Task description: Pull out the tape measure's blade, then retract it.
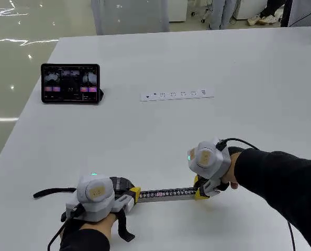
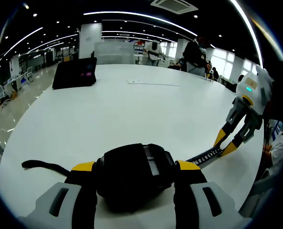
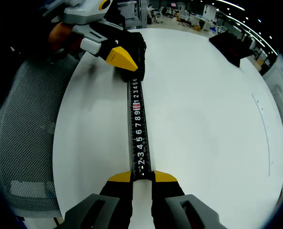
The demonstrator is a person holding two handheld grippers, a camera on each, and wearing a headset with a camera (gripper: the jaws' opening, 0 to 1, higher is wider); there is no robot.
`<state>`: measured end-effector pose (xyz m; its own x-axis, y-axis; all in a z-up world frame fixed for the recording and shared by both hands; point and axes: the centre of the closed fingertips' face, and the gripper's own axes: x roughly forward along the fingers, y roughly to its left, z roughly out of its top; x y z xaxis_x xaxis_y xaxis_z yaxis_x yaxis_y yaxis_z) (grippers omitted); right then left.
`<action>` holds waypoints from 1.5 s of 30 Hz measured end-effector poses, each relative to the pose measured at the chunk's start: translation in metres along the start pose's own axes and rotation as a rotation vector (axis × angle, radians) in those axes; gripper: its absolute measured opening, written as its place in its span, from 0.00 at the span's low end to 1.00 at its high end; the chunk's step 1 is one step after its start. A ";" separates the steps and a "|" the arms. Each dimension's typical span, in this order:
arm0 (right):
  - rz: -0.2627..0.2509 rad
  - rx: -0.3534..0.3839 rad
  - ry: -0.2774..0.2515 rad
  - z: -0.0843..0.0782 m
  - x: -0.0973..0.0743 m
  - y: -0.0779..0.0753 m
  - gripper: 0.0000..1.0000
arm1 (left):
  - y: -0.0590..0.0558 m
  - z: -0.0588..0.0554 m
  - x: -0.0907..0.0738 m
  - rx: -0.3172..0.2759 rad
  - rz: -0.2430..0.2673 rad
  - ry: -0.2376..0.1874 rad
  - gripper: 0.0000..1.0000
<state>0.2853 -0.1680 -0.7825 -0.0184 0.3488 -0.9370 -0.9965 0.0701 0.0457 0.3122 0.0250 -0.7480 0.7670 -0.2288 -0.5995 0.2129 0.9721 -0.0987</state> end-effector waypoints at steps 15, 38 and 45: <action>0.006 -0.008 -0.008 0.006 0.003 0.000 0.11 | 0.000 0.000 0.000 -0.002 -0.001 0.000 0.61; 0.006 0.008 -0.003 0.018 0.007 0.000 0.11 | 0.000 0.000 0.000 -0.007 -0.010 -0.002 0.60; 0.007 0.020 -0.020 0.022 0.008 0.000 0.11 | 0.001 0.000 0.000 -0.015 -0.023 0.003 0.60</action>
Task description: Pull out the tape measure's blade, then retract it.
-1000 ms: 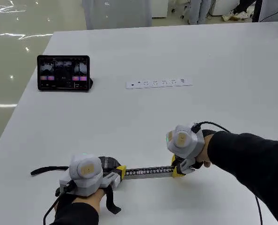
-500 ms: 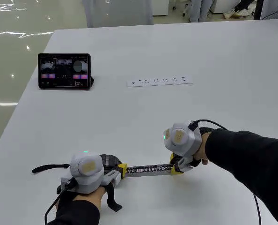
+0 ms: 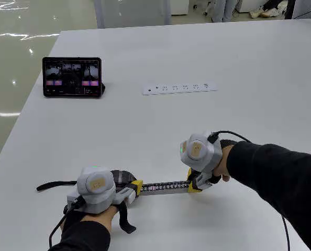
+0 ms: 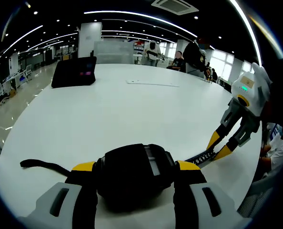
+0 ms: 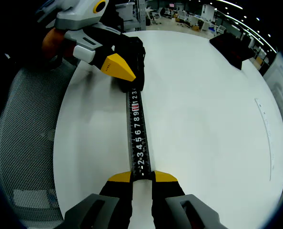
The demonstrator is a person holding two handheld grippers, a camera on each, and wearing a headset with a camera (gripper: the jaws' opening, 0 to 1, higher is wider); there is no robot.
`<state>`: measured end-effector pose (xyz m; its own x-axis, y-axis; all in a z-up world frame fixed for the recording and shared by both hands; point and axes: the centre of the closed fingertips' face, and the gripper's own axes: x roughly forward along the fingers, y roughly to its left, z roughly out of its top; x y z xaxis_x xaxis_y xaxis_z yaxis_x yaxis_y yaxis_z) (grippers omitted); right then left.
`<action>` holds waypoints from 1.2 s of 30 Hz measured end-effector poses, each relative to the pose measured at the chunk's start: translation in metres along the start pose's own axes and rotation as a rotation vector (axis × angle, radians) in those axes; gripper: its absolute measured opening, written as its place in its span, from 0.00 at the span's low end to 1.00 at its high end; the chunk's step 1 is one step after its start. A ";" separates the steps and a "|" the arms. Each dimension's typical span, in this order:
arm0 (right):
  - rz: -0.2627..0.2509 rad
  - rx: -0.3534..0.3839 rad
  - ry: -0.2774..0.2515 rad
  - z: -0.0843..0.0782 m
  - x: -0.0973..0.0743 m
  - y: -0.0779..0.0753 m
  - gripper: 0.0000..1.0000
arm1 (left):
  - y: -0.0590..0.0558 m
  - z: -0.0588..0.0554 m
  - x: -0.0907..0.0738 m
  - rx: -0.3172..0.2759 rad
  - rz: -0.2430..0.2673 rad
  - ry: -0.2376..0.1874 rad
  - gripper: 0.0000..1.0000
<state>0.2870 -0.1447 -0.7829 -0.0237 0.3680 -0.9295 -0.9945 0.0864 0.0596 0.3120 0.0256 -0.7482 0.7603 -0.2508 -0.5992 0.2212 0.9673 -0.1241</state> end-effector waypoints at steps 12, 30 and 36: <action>0.003 -0.009 -0.014 0.008 0.003 0.001 0.11 | 0.000 0.000 -0.001 -0.004 -0.010 -0.003 0.60; 0.002 -0.024 -0.025 0.018 0.007 0.003 0.11 | 0.000 0.001 -0.002 -0.010 -0.014 0.000 0.60; 0.006 -0.024 -0.030 0.021 0.008 0.003 0.11 | 0.000 0.000 -0.002 -0.011 -0.014 0.003 0.60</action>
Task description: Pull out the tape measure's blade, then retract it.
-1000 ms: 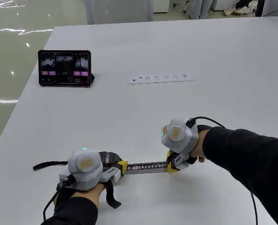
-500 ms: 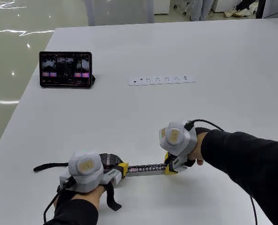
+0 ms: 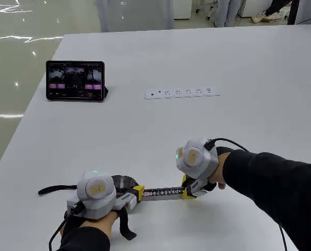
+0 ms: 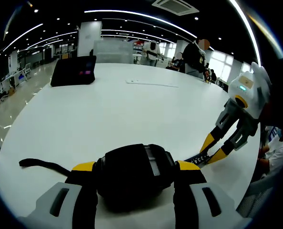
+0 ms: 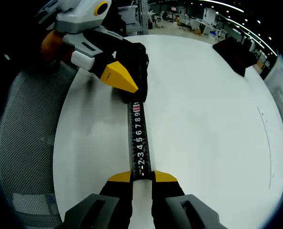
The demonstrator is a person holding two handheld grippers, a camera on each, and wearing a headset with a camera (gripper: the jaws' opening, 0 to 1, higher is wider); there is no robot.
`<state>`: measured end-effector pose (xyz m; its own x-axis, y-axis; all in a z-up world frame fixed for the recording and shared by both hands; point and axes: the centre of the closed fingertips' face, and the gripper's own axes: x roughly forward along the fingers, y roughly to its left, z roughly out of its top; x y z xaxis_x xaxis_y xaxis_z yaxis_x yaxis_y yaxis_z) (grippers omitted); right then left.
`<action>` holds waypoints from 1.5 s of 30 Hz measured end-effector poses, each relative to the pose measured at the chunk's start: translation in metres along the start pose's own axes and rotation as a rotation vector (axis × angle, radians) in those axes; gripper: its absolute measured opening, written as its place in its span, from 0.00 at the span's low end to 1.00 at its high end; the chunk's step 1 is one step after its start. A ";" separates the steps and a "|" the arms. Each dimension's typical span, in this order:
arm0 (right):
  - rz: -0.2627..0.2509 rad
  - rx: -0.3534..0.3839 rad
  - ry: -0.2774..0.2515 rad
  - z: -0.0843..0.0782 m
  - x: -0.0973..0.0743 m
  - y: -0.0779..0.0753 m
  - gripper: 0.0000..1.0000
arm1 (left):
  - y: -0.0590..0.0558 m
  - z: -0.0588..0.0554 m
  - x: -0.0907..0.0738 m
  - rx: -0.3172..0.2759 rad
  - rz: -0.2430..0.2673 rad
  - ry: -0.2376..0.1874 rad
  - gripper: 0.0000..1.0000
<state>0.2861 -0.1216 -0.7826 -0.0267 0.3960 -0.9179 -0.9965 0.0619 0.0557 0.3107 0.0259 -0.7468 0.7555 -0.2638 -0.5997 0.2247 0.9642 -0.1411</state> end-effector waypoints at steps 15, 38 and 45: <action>0.002 -0.004 -0.013 0.009 0.004 0.001 0.11 | 0.000 0.000 0.000 -0.009 -0.001 0.005 0.60; 0.006 -0.014 -0.026 0.021 0.009 0.001 0.11 | 0.000 0.000 0.000 -0.024 0.001 0.008 0.60; 0.008 -0.011 -0.028 0.025 0.011 0.000 0.11 | 0.001 0.000 0.000 -0.027 -0.001 0.011 0.60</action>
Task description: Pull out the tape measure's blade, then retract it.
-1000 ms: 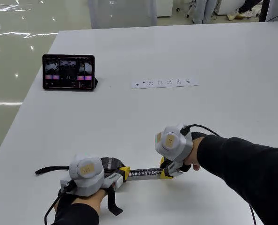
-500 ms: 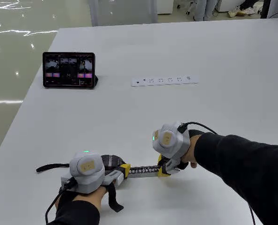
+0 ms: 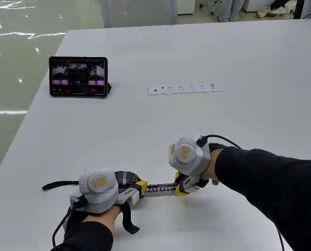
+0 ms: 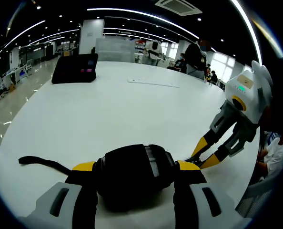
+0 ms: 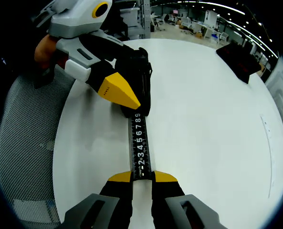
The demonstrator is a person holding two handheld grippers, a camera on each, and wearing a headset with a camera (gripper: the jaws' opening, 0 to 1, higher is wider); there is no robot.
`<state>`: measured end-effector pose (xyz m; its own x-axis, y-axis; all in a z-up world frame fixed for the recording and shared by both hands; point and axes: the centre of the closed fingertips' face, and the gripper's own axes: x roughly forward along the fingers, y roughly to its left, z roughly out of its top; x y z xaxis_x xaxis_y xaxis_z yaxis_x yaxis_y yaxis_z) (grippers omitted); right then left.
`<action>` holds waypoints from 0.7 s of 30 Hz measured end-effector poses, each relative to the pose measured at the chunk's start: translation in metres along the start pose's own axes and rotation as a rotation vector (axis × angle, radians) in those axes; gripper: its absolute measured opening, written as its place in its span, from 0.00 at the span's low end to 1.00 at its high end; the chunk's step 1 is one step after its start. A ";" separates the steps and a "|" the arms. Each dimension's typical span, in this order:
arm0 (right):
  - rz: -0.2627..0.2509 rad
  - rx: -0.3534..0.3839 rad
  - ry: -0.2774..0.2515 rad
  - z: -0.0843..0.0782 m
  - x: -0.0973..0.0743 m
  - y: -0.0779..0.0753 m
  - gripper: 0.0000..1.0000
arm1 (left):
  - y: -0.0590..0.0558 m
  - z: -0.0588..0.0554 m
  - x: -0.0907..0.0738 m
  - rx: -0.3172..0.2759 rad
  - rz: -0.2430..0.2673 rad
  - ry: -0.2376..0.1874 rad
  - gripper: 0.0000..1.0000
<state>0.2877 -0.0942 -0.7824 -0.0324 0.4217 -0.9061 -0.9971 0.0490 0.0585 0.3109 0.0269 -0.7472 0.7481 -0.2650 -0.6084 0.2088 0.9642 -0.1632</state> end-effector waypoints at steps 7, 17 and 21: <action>-0.003 0.004 -0.009 0.004 0.002 0.001 0.11 | 0.000 0.000 0.000 -0.002 -0.002 0.001 0.60; 0.001 0.003 -0.014 0.009 0.004 0.001 0.11 | 0.001 0.000 0.000 -0.006 -0.006 0.001 0.60; 0.002 0.011 -0.020 0.012 0.005 0.001 0.11 | 0.001 0.001 0.000 -0.007 -0.006 0.001 0.60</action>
<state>0.2871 -0.0814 -0.7824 -0.0333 0.4399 -0.8975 -0.9962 0.0577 0.0652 0.3112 0.0275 -0.7466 0.7463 -0.2712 -0.6079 0.2095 0.9625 -0.1723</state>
